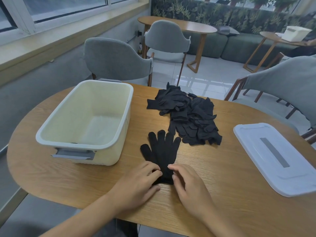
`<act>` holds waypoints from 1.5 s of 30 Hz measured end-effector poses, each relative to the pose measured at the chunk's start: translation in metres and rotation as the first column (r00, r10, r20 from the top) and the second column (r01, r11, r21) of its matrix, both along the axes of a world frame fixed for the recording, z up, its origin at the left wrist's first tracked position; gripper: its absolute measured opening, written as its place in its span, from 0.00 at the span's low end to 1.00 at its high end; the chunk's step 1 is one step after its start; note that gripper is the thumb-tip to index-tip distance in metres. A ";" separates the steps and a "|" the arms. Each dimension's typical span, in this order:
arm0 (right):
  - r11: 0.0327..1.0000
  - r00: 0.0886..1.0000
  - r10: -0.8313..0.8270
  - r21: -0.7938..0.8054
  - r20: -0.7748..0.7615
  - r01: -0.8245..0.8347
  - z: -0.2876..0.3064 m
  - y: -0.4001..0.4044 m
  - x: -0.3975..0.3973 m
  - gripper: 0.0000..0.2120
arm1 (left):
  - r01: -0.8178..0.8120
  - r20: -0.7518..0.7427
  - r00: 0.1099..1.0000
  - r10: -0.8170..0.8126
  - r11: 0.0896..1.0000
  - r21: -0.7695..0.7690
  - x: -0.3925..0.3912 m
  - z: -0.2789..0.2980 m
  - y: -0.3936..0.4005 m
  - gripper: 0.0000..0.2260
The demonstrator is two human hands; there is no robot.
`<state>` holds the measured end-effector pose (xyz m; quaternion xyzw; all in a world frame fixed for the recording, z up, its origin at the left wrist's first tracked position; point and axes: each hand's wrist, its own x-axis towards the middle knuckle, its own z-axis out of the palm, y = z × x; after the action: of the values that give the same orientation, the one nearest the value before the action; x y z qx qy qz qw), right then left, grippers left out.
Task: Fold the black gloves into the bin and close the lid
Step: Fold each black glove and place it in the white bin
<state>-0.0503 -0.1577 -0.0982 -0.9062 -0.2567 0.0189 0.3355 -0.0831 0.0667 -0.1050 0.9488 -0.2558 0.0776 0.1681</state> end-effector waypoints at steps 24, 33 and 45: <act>0.994 0.977 -0.049 -0.090 0.209 0.069 -0.016 0.036 -0.013 0.14 | -0.229 -0.038 0.973 0.226 0.961 -0.155 -0.004 0.003 -0.001 0.09; 0.977 0.978 -0.206 0.060 -0.011 0.207 -0.005 0.043 0.008 0.06 | -0.350 -0.168 0.935 0.311 0.883 -0.313 0.016 0.004 0.003 0.12; 0.958 0.959 -0.279 0.057 -0.048 0.281 -0.003 0.056 0.024 0.12 | -0.499 -0.241 0.867 0.437 0.759 -0.419 0.032 -0.007 -0.001 0.10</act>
<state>-0.0264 -0.1020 -0.1013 -0.9219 -0.1196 -0.0191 0.3681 -0.0512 0.0655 -0.1115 0.9160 0.0274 0.1153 0.3832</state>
